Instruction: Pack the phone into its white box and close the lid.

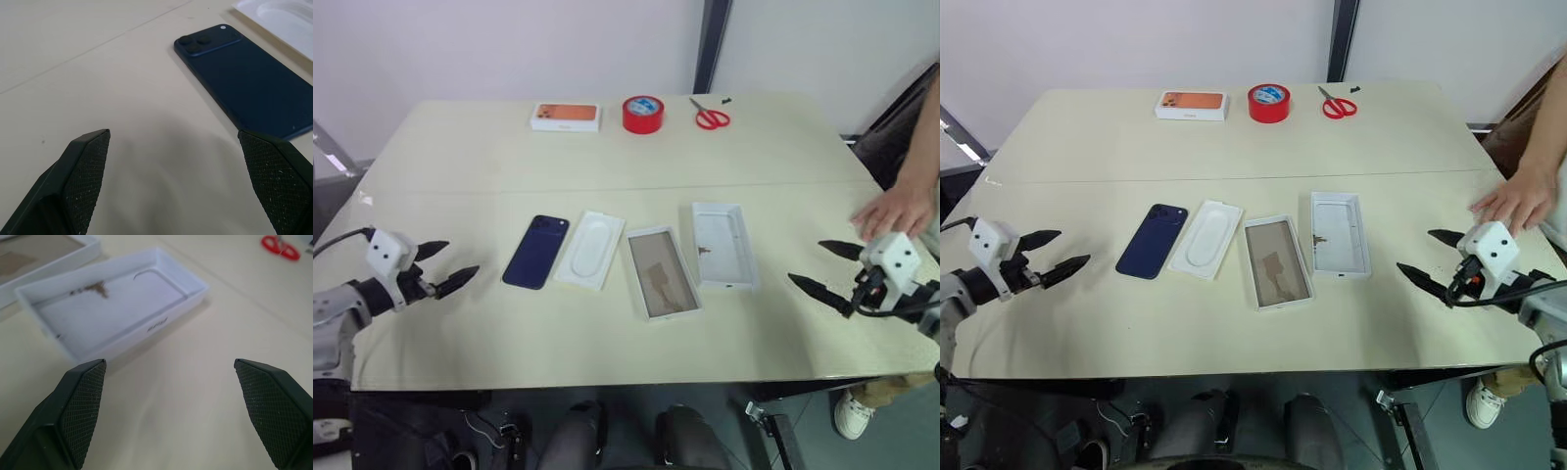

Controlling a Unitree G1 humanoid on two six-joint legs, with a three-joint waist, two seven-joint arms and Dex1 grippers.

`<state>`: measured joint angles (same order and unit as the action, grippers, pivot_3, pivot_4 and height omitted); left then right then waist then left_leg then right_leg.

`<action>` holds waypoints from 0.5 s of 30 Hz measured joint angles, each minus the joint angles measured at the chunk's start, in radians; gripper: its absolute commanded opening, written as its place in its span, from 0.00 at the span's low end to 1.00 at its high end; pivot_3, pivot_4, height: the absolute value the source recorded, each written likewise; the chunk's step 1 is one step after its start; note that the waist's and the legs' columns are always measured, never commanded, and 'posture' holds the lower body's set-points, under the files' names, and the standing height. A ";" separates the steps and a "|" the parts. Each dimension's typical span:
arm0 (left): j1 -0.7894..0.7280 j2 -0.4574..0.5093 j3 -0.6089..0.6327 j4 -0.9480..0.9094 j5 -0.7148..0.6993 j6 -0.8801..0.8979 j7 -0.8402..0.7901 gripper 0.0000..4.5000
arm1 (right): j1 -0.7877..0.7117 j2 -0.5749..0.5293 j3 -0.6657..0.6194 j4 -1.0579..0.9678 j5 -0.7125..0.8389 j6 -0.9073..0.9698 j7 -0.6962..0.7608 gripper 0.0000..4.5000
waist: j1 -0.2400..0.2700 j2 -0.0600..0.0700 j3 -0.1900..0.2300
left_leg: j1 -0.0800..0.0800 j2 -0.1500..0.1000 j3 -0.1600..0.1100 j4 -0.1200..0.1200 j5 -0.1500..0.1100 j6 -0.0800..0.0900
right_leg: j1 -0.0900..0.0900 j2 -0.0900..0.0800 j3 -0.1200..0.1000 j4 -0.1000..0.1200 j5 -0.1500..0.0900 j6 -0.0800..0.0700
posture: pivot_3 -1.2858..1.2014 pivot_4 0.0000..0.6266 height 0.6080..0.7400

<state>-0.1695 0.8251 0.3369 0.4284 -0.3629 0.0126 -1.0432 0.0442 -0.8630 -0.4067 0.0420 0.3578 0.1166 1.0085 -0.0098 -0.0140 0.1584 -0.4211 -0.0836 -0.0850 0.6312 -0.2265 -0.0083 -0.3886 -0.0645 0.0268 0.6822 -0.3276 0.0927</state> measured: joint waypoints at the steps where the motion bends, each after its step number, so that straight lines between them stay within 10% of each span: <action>1: 0.004 0.000 0.000 0.000 0.000 0.000 0.001 0.97 | 0.012 0.000 -0.001 0.000 0.000 0.000 0.002 0.98 | 0.000 0.000 0.000 | 0.000 0.000 0.000 0.000 0.000 0.000 | 0.000 0.000 0.000 0.000 0.000 0.000 | 0.52 0.24 0.95; 15: 0.002 -0.005 -0.001 -0.071 -0.002 0.007 0.027 0.97 | -0.022 0.000 0.018 -0.015 -0.012 -0.002 -0.008 0.98 | -0.001 0.000 0.000 | 0.000 0.000 0.000 0.000 0.000 0.000 | 0.000 0.000 0.000 0.000 0.000 0.000 | 0.52 0.24 0.95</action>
<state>-0.1675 0.8201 0.3361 0.3579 -0.3648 0.0198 -1.0167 0.0222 -0.8628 -0.3887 0.0267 0.3462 0.1145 1.0005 -0.0104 -0.0140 0.1584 -0.4211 -0.0835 -0.0851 0.6311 -0.2265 -0.0083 -0.3888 -0.0645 0.0267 0.6823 -0.3276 0.0927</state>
